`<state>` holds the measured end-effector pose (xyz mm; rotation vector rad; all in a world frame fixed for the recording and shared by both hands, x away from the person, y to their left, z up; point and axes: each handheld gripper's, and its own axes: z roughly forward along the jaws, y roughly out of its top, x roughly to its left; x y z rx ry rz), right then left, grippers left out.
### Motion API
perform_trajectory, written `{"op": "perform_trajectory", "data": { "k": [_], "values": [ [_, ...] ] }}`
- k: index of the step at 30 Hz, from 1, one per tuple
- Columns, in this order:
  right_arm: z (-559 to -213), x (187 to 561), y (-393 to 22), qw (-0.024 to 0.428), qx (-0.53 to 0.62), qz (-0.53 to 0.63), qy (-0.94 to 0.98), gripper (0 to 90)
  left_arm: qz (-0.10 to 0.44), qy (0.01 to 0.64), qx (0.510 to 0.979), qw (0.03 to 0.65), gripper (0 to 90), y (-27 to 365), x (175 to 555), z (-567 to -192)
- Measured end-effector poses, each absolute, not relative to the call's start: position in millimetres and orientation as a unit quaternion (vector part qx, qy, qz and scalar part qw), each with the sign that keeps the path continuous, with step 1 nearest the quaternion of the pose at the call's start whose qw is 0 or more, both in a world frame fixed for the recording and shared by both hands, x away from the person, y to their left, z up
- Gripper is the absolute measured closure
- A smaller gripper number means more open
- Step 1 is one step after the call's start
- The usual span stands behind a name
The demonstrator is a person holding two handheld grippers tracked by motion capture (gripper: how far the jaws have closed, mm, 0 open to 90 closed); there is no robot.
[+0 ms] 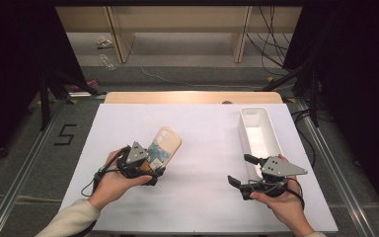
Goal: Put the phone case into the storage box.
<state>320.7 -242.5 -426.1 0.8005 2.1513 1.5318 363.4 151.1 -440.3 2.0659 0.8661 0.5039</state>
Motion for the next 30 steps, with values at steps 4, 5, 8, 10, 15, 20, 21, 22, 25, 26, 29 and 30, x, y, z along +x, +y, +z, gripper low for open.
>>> {"op": "perform_trajectory", "data": {
  "k": [4,5,8,10,15,20,21,22,25,26,29,30],
  "values": [
    [-426.4,320.8,-242.5,0.189,0.285,0.545,0.765,10.6,0.202,0.343,0.817,0.418,11.5,150.2,362.7,-439.6],
    [-426.4,320.8,-242.6,0.190,0.286,0.545,0.765,10.6,0.203,0.343,0.814,0.423,11.5,150.1,362.8,-439.1],
    [-426.3,320.7,-242.8,0.190,0.285,0.545,0.765,10.6,0.203,0.345,0.811,0.427,11.5,150.3,362.8,-438.4],
    [-426.4,320.7,-242.8,0.190,0.286,0.545,0.765,10.6,0.202,0.344,0.810,0.429,11.5,150.5,363.0,-438.4],
    [-426.5,320.6,-242.7,0.189,0.286,0.545,0.765,10.8,0.201,0.343,0.807,0.437,11.6,150.1,362.9,-437.7],
    [-426.3,320.5,-242.8,0.191,0.286,0.545,0.765,10.8,0.200,0.342,0.803,0.445,11.5,150.7,363.4,-437.0],
    [-426.3,320.5,-242.8,0.191,0.286,0.545,0.765,10.8,0.200,0.342,0.803,0.445,11.5,150.8,363.3,-436.7],
    [-426.3,320.5,-242.5,0.190,0.286,0.545,0.765,10.8,0.201,0.342,0.804,0.444,11.6,150.8,363.3,-436.6],
    [-426.0,320.2,-242.2,0.190,0.286,0.545,0.765,10.8,0.201,0.340,0.803,0.446,11.5,150.6,363.3,-436.7],
    [-426.0,320.2,-242.2,0.190,0.286,0.545,0.765,10.8,0.201,0.340,0.803,0.446,11.6,150.6,363.3,-436.7],
    [-425.6,320.0,-242.1,0.191,0.286,0.545,0.765,10.8,0.202,0.340,0.802,0.448,11.6,151.0,363.6,-436.3],
    [-425.6,320.0,-242.1,0.191,0.286,0.545,0.765,10.8,0.202,0.340,0.802,0.448,11.5,151.0,363.6,-436.3]
  ]
}}
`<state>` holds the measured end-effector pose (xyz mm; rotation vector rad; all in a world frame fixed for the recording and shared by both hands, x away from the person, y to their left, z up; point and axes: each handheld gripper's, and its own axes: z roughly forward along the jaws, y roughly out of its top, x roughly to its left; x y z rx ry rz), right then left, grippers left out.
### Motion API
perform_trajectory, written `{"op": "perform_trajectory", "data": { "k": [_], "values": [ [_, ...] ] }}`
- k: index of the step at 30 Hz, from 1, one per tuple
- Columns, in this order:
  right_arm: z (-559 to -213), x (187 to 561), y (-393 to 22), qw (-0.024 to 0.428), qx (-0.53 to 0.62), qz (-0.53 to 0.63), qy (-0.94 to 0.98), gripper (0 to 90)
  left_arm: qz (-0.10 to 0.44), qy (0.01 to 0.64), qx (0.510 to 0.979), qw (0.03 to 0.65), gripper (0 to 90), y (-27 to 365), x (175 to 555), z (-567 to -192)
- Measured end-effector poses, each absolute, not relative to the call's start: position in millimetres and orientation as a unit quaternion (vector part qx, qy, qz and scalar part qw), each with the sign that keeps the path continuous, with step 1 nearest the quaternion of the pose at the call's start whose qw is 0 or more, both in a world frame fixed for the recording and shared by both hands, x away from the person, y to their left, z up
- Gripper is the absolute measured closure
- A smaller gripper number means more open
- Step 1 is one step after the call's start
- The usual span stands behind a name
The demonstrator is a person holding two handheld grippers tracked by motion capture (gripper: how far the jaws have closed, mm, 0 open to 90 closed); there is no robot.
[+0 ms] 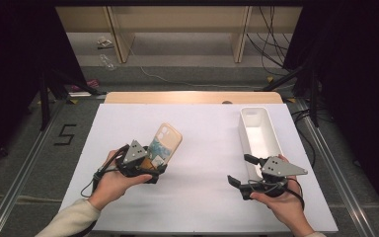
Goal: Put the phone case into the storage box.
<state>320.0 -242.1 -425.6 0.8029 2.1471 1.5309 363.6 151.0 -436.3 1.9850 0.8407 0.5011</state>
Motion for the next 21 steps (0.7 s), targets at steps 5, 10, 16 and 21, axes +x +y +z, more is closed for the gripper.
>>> {"op": "perform_trajectory", "data": {
  "k": [5,10,16,21],
  "values": [
    [-424.6,320.2,-241.4,0.191,0.285,0.548,0.763,10.8,0.205,0.332,0.801,0.455,11.5,149.8,362.8,-435.6],
    [-424.1,320.3,-241.0,0.191,0.285,0.550,0.762,10.8,0.206,0.324,0.801,0.458,11.5,148.1,362.2,-435.8],
    [-422.9,321.1,-238.1,0.189,0.287,0.554,0.759,10.9,0.206,0.324,0.802,0.458,11.5,146.5,361.8,-436.3],
    [-421.7,321.5,-235.4,0.189,0.288,0.555,0.757,10.9,0.206,0.321,0.802,0.459,11.5,144.9,361.3,-436.5]
  ]
}}
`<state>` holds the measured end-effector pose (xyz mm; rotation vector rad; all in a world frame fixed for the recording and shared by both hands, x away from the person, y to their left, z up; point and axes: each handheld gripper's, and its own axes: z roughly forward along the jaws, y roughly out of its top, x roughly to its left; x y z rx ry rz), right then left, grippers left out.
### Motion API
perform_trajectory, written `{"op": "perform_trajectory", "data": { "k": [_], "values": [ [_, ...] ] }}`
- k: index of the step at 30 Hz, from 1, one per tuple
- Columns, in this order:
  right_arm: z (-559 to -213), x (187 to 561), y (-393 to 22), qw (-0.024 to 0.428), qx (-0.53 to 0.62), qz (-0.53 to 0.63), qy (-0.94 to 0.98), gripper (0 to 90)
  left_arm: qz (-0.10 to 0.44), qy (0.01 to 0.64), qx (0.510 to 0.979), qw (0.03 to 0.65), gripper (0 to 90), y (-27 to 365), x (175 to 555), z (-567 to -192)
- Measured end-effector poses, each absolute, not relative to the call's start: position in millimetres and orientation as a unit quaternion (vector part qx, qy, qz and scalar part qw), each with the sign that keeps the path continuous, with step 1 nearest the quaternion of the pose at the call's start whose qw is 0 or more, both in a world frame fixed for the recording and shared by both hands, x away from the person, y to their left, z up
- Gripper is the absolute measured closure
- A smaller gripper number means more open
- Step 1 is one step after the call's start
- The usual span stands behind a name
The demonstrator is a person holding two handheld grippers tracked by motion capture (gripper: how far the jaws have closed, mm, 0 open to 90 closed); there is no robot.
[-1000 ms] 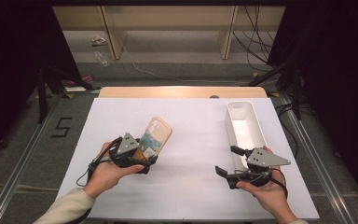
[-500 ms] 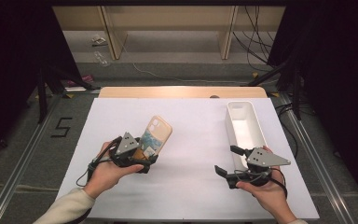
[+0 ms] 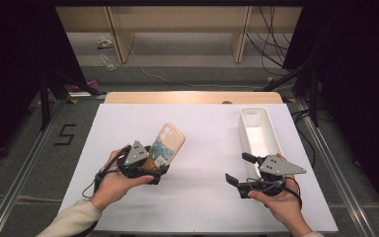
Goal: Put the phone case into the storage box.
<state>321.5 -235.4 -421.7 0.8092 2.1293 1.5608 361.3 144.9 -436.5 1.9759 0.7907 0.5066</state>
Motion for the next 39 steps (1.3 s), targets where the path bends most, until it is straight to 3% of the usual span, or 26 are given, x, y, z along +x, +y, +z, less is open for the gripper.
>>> {"op": "perform_trajectory", "data": {
  "k": [39],
  "values": [
    [-408.0,344.5,-185.7,0.170,0.272,0.582,0.747,11.8,0.207,0.305,0.803,0.468,11.5,125.2,359.2,-440.7]
  ]
}}
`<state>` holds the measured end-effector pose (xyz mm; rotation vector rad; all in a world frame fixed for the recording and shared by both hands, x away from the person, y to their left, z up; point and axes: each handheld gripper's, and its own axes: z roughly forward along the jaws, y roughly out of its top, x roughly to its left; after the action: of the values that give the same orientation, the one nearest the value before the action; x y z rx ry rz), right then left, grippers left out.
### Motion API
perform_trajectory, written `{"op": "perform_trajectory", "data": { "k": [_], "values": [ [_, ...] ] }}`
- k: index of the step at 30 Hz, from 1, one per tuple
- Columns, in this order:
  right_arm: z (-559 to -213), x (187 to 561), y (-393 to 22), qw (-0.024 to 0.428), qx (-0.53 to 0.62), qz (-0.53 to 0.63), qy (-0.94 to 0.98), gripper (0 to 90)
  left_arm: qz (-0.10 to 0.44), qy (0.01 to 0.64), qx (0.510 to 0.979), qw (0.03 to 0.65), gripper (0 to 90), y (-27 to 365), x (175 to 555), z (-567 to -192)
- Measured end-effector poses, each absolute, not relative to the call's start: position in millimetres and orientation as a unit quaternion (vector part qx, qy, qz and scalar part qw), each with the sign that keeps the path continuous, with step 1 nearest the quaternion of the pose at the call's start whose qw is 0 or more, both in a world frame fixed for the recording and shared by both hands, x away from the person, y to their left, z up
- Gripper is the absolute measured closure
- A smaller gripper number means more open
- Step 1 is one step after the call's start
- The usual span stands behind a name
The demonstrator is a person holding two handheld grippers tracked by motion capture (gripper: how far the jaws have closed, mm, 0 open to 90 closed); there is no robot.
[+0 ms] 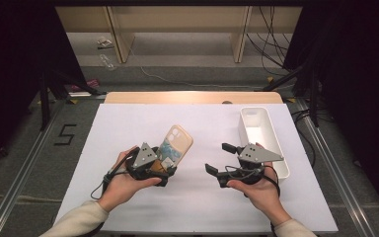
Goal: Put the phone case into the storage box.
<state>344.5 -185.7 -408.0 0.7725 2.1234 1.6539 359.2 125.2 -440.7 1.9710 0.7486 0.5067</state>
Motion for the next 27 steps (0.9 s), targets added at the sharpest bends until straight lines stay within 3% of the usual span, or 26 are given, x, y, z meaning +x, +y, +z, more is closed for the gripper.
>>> {"op": "perform_trajectory", "data": {
  "k": [15,27],
  "values": [
    [-404.8,355.7,-170.0,0.164,0.268,0.585,0.748,10.9,0.204,0.295,0.810,0.464,11.5,113.3,358.8,-445.9],
    [-405.8,367.7,-162.5,0.163,0.285,0.578,0.748,3.3,0.203,0.284,0.816,0.461,11.5,104.1,357.2,-448.5]
  ]
}}
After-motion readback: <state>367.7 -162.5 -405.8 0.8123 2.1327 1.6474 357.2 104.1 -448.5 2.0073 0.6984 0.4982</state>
